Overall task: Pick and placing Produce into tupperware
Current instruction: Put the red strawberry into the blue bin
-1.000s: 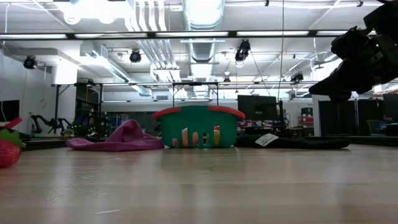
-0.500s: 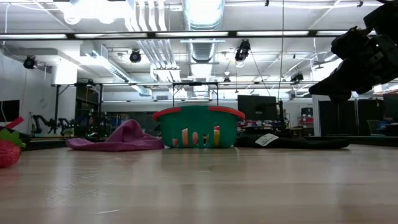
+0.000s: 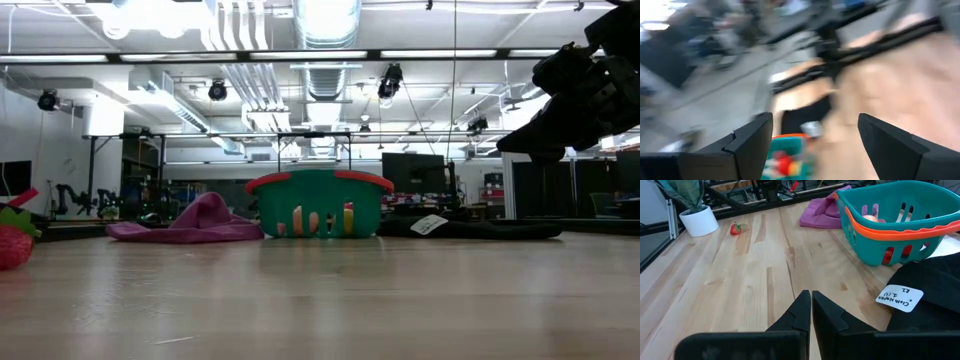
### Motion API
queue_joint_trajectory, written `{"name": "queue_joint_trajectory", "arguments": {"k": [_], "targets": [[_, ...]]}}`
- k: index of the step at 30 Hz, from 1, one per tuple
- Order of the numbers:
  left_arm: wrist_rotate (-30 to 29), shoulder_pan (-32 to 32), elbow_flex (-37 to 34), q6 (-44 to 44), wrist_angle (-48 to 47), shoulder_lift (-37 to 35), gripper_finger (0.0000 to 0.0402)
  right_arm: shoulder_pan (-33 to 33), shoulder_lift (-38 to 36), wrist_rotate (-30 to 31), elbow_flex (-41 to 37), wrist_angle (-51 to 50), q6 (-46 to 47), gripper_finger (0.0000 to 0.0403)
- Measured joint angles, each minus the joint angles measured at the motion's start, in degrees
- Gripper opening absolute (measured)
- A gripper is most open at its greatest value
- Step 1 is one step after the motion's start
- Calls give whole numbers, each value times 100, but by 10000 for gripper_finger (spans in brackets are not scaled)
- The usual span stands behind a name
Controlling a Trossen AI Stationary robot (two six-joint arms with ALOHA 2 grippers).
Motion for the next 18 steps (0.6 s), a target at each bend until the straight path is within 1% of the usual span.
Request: {"name": "queue_joint_trajectory", "arguments": {"k": [3,8,9,10,11,18], "targets": [[1195,0,41,-456,-315,-23,277,-2,0,1,0,0,0,9],[3384,0,233,-1734,-1046,-44,277,-2,0,2,0,0,0,9],[3765,0,240,-1984,-1179,-51,277,-2,0,0,0,0,0,9],[4000,-4,240,-2180,-1278,-57,277,-2,0,2,0,0,0,9],[4112,-6,240,-2393,-1331,-59,277,-2,0,1,0,0,0,9],[4058,0,229,-3181,-1955,-105,277,-2,1,2,0,0,54,9]]}}
